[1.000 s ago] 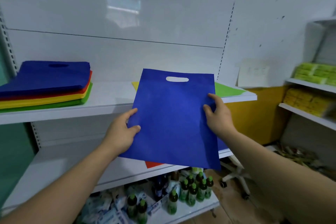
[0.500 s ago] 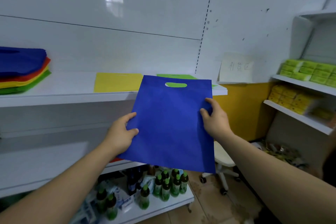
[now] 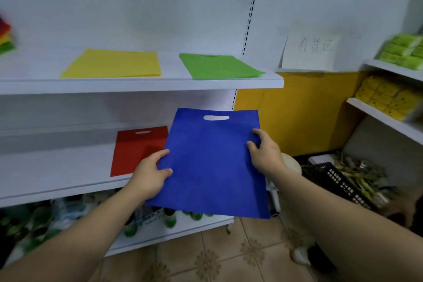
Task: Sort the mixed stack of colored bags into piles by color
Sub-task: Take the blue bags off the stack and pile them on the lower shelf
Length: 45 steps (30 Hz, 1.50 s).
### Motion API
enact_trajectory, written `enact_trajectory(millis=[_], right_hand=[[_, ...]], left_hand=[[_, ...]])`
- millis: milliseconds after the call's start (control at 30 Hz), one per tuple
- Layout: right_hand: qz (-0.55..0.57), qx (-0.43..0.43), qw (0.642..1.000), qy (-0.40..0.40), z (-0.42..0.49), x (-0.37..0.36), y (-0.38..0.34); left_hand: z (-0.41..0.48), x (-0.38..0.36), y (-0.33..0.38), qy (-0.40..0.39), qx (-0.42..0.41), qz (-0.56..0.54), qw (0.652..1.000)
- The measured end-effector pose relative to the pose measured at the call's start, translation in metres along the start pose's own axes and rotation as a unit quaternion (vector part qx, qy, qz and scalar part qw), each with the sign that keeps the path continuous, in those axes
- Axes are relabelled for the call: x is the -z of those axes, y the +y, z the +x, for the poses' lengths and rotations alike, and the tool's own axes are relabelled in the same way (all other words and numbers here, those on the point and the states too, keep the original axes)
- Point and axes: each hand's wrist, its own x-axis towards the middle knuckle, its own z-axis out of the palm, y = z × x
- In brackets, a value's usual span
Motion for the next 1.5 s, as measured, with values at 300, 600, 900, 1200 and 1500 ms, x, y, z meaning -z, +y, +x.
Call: enact_trajectory(millis=[300, 600, 900, 1200, 1500], right_hand=[[-0.022, -0.017, 0.999, -0.043, 0.089, -0.048, 0.034], [-0.027, -0.020, 0.995, -0.090, 0.178, -0.087, 0.088], [-0.025, 0.016, 0.988, -0.150, 0.278, -0.129, 0.155], [-0.118, 0.071, 0.972, -0.189, 0.334, -0.176, 0.199], [-0.147, 0.067, 0.960, -0.227, 0.344, -0.194, 0.223]], left_hand=[[0.084, -0.029, -0.022, -0.018, 0.044, -0.006, 0.999], [0.150, -0.083, -0.038, -0.044, 0.107, -0.012, 0.993], [0.222, -0.155, -0.064, 0.019, 0.119, 0.089, 0.989], [0.280, -0.199, -0.100, 0.035, 0.079, 0.178, 0.980], [0.264, -0.229, -0.119, -0.116, 0.087, 0.330, 0.933]])
